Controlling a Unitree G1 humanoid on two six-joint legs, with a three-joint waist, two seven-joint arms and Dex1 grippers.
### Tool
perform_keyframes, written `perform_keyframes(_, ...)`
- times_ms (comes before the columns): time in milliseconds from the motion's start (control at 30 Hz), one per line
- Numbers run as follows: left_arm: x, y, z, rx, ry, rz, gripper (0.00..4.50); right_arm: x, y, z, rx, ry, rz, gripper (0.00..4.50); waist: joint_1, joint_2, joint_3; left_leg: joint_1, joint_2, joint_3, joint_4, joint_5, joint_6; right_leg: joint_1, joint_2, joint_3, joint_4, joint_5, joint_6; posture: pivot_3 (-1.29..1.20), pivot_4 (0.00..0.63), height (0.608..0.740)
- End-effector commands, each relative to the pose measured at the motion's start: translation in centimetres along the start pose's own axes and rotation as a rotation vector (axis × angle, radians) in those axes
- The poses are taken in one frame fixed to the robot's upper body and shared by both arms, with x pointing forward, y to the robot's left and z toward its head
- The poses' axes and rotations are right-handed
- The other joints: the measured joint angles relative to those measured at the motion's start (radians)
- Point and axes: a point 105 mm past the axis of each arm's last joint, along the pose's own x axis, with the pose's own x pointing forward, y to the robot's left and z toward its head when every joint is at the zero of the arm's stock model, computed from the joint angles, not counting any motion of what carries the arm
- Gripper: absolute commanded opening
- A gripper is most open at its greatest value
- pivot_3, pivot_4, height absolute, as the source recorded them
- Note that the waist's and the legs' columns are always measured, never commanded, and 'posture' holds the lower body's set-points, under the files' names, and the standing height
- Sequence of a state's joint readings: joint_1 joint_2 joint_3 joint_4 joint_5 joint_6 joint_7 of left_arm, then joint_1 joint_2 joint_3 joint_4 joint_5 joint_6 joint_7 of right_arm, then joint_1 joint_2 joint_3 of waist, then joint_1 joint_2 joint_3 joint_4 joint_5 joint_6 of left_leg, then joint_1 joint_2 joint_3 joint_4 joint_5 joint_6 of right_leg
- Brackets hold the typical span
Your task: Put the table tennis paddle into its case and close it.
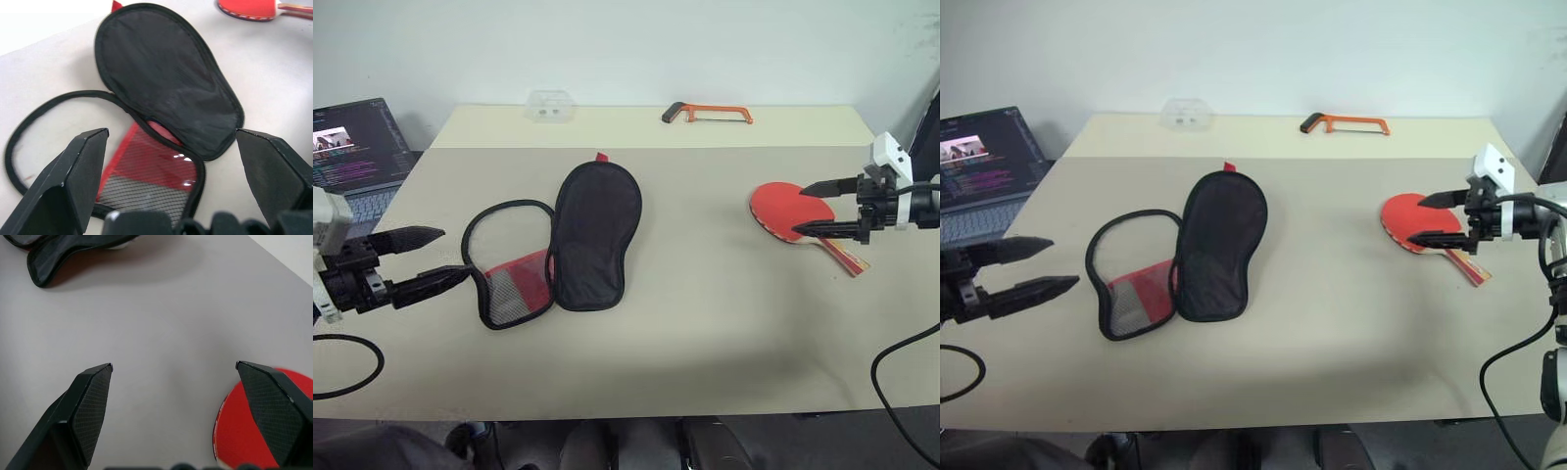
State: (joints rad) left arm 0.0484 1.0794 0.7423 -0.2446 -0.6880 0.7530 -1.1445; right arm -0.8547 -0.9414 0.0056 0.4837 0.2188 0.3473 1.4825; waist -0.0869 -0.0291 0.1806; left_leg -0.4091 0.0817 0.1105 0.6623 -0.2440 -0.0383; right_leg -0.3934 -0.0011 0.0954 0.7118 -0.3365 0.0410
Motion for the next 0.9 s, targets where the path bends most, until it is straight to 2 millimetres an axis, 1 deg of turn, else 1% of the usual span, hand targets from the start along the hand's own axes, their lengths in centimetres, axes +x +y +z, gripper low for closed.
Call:
perform_keyframes(33,0.1,0.0,0.5,0.022,-0.025,0.027,4.5,-0.8,0.0,1.7,-0.049,-0.033,-0.002,4.45,0.0,0.0,0.0,0.0,0.0,0.0,0.0,0.0,0.0,0.0,0.0,0.0,0.0,0.0,0.0,0.0,0.15,0.74)
perform_keyframes(133,0.2,0.1,-0.1,0.017,-0.019,0.054,4.5,-0.8,0.1,1.8,-0.054,-0.035,0.001,4.45,0.0,0.0,0.0,0.0,0.0,0.0,0.0,0.0,0.0,0.0,0.0,0.0,0.0,0.0,0.0,0.0,0.15,0.74)
perform_keyframes(200,0.3,0.3,0.0,0.017,-0.031,0.077,4.5,-1.0,0.1,2.1,-0.055,-0.042,0.0,4.45,0.0,0.0,0.0,0.0,0.0,0.0,0.0,0.0,0.0,0.0,0.0,0.0,0.0,0.0,0.0,0.0,0.15,0.74)
perform_keyframes(267,1.3,2.3,-0.6,-0.01,-0.059,0.198,4.5,-0.8,0.1,2.4,-0.061,-0.052,0.002,4.45,0.001,0.0,0.0,0.0,0.0,0.0,0.0,0.0,0.0,0.0,0.0,0.0,0.0,0.0,0.0,0.0,0.15,0.74)
perform_keyframes(300,1.7,2.8,-0.8,-0.018,-0.066,0.235,4.5,-0.7,0.1,2.4,-0.063,-0.052,0.001,4.45,0.002,0.0,0.0,0.001,0.0,-0.001,0.0,0.0,0.0,0.002,0.0,0.0,0.0,0.0,0.0,0.0,0.15,0.74)
perform_keyframes(367,2.6,4.8,-3.0,-0.093,-0.034,0.378,4.5,-0.5,0.4,2.3,-0.067,-0.059,0.006,4.45,0.003,0.0,0.0,0.003,-0.001,-0.001,0.0,0.0,0.0,0.004,0.0,0.0,0.0,0.0,0.0,0.0,0.15,0.74)
perform_keyframes(433,3.4,5.7,-5.0,-0.147,0.008,0.464,4.5,-0.3,0.8,2.4,-0.068,-0.069,0.014,4.45,0.003,0.0,0.0,0.006,-0.001,-0.001,0.0,0.0,0.001,0.006,0.0,0.0,0.0,0.0,0.0,0.0,0.15,0.74)
perform_keyframes(467,3.8,5.8,-5.5,-0.159,0.018,0.48,4.5,-0.3,0.8,2.3,-0.067,-0.07,0.015,4.45,0.004,0.0,0.0,0.006,-0.001,-0.001,0.0,0.0,0.001,0.007,0.0,0.0,0.0,0.0,0.0,0.0,0.15,0.74)
perform_keyframes(533,5.5,5.8,-7.2,-0.248,0.041,0.514,4.5,0.4,0.9,2.5,-0.07,-0.079,0.004,4.45,0.003,-0.001,0.001,0.005,-0.001,-0.001,0.0,0.0,0.001,0.006,0.0,0.0,-0.001,0.0,0.0,0.0,0.15,0.74)
perform_keyframes(567,6.3,5.8,-7.8,-0.266,0.062,0.531,4.5,0.5,1.0,2.6,-0.072,-0.082,0.005,4.45,0.004,-0.002,0.001,0.005,-0.001,-0.001,0.0,0.0,0.0,0.006,0.0,0.0,-0.001,0.0,0.0,0.0,0.15,0.74)
perform_keyframes(667,8.1,5.3,-8.2,-0.301,0.073,0.533,4.5,0.4,1.6,2.9,-0.074,-0.096,0.027,4.45,0.006,-0.002,0.001,0.005,0.0,-0.002,0.0,0.0,0.0,0.006,0.0,0.0,0.0,0.0,0.0,0.0,0.15,0.74)
perform_keyframes(700,8.7,5.1,-8.4,-0.306,0.078,0.531,4.5,0.3,1.7,2.6,-0.071,-0.087,0.021,4.45,0.007,-0.002,0.001,0.004,0.0,-0.002,0.0,0.0,0.0,0.006,0.0,0.0,0.0,0.0,0.0,0.0,0.15,0.74)
perform_keyframes(800,9.2,5.7,-9.3,-0.345,0.101,0.613,4.5,0.1,1.7,1.7,-0.06,-0.052,-0.001,4.45,0.007,-0.002,0.001,0.004,-0.001,-0.002,0.0,0.0,0.0,0.006,0.0,0.0,-0.001,0.0,0.0,0.0,0.15,0.74)
perform_keyframes(833,9.0,5.9,-9.3,-0.342,0.11,0.648,4.5,0.0,1.8,1.6,-0.057,-0.048,-0.001,4.45,0.006,-0.002,0.001,0.004,-0.001,-0.001,0.0,0.0,0.0,0.006,0.0,0.0,-0.001,0.0,0.0,0.0,0.15,0.74)
perform_keyframes(900,8.7,5.8,-8.8,-0.327,0.095,0.665,4.5,-0.1,1.9,1.4,-0.055,-0.033,-0.004,4.45,0.004,-0.002,0.001,0.004,-0.001,-0.001,0.0,0.0,0.0,0.006,-0.001,0.001,-0.001,0.0,0.0,0.0,0.15,0.74)
